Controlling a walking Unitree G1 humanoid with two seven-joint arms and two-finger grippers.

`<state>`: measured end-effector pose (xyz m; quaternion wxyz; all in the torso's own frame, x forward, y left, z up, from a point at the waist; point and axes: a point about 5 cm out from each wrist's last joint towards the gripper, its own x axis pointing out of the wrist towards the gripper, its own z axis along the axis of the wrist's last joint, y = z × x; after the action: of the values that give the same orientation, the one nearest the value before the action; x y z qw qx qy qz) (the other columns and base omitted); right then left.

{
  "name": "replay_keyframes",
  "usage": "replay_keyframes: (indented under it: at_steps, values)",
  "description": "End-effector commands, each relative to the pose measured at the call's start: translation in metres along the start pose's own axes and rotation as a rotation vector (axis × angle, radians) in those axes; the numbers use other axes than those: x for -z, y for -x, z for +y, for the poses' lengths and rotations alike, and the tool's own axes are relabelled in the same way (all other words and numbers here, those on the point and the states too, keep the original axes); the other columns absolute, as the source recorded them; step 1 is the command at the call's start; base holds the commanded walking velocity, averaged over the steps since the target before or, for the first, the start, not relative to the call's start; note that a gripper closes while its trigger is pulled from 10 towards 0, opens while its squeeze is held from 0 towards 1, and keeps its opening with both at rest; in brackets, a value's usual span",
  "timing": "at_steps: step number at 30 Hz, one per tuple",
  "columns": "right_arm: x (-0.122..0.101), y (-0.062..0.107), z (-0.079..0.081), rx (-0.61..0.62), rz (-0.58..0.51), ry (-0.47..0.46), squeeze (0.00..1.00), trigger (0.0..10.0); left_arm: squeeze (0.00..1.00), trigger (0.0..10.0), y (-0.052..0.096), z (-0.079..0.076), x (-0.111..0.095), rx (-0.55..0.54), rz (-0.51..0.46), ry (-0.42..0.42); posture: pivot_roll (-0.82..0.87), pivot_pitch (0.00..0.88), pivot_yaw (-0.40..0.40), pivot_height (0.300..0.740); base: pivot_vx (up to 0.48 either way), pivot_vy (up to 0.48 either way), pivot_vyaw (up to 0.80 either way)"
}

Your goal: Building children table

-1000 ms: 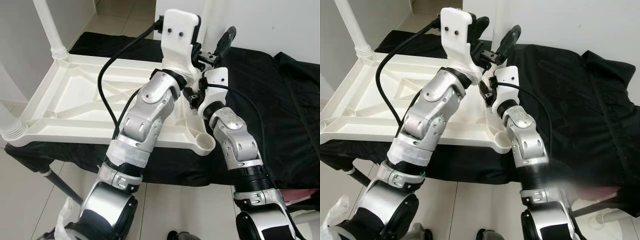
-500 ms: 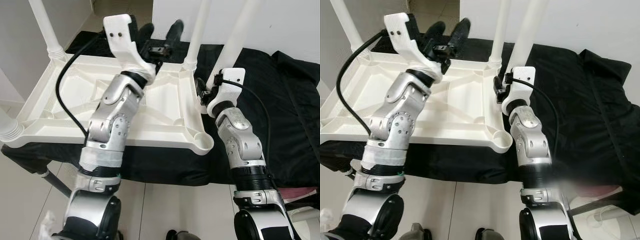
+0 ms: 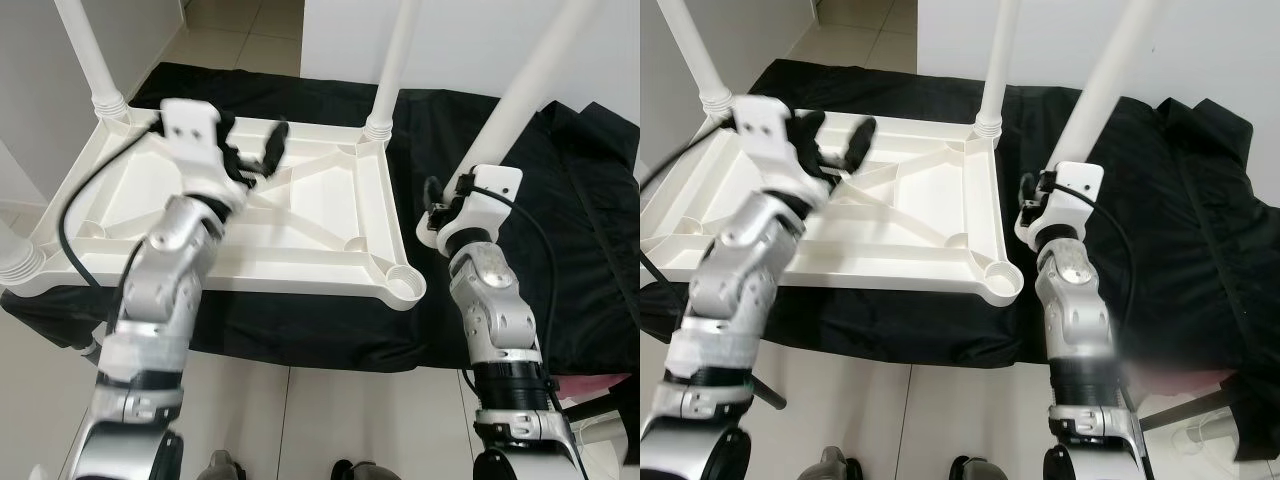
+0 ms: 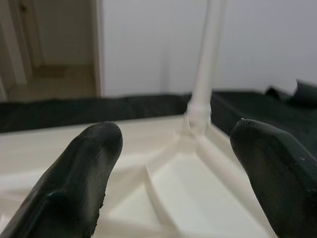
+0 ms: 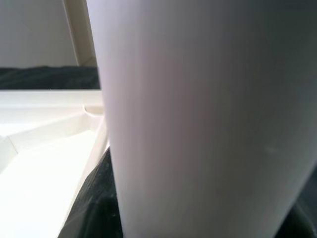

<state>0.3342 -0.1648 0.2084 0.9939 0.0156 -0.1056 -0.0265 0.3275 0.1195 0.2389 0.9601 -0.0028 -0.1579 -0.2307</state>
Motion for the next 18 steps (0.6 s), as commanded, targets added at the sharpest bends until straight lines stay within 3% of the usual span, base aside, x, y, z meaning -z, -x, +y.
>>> replay_keyframes:
  at_steps: [1, 5, 9, 10, 18]
  values:
    - [-0.002, 0.002, -0.002, 0.006, -0.019, 0.004, 0.00, 10.0, 0.00, 10.0, 0.001, -0.008, -0.001, 0.105, -0.002, -0.037, 0.03, 0.097, -0.078, 0.740, 0.000, 0.000, 0.00]
    - [0.000, 0.006, -0.003, 0.001, -0.030, 0.022, 0.00, 10.0, 0.00, 10.0, 0.011, -0.016, 0.007, 0.165, 0.037, -0.042, 0.03, 0.096, -0.081, 0.740, 0.000, 0.000, 0.00]
    - [0.000, 0.010, -0.003, -0.010, -0.043, 0.026, 0.00, 10.0, 0.00, 10.0, 0.022, -0.034, 0.012, 0.292, 0.059, -0.066, 0.03, 0.095, -0.086, 0.740, 0.000, 0.000, 0.00]
    - [0.002, 0.013, -0.001, -0.044, -0.046, 0.042, 0.00, 10.0, 0.00, 10.0, 0.028, -0.042, 0.015, 0.348, 0.081, -0.012, 0.04, 0.094, -0.087, 0.740, 0.000, 0.000, 0.00]
    - [0.015, 0.022, 0.007, -0.154, -0.005, 0.065, 0.00, 10.0, 0.00, 10.0, 0.034, -0.055, 0.019, 0.401, 0.102, -0.023, 0.04, 0.094, -0.085, 0.740, 0.000, 0.000, 0.00]
